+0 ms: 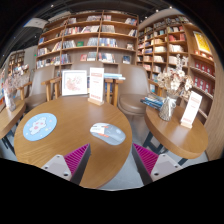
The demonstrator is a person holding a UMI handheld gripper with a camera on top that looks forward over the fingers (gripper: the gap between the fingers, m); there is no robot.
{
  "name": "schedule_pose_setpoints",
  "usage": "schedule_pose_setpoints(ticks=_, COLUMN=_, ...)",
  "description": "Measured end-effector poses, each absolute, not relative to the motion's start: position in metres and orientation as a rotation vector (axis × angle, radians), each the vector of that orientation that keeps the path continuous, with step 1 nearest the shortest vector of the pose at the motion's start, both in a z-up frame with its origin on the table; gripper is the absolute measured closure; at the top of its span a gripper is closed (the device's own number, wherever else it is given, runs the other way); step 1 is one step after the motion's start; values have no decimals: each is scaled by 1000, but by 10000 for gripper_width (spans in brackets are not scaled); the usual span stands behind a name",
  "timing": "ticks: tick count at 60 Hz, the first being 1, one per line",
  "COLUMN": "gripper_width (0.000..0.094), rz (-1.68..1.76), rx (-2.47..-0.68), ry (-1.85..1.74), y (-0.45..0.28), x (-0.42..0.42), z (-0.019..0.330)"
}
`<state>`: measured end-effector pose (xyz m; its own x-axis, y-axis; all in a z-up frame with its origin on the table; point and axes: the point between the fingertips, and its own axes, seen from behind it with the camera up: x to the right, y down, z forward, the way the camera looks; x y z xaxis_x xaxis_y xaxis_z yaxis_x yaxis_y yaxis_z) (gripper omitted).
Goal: Arrange mouse
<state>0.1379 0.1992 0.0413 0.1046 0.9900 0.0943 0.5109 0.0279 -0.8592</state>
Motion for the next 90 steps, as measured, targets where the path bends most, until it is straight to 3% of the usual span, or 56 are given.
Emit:
schedule_pose_setpoints(ticks=33, gripper_width=85, rz=764, rx=-1635, ry=-1553, y=217, x=53, z=-10)
schedule_pose_setpoints(ticks=71, gripper_width=93, rz=718, rx=-1701, ry=-1528, y=252, x=-23, z=-13)
schedule_pose_setpoints(ticks=76, gripper_width=134, rz=734, rx=-1719, ry=-1524, y=252, x=-26, z=-15)
schedule_pose_setpoints(ticks=84, gripper_width=273, rz=759, rx=-1731, ry=-1524, y=246, x=-30, z=-17)
schedule_pose_setpoints(ticks=87, gripper_width=422, rz=755, rx=-1716, ry=-1542, y=243, x=-30, z=-17)
schedule_pose_setpoints(ticks=90, gripper_width=464, rz=726, rx=-1709, ry=-1550, y=243, x=-29, z=-17)
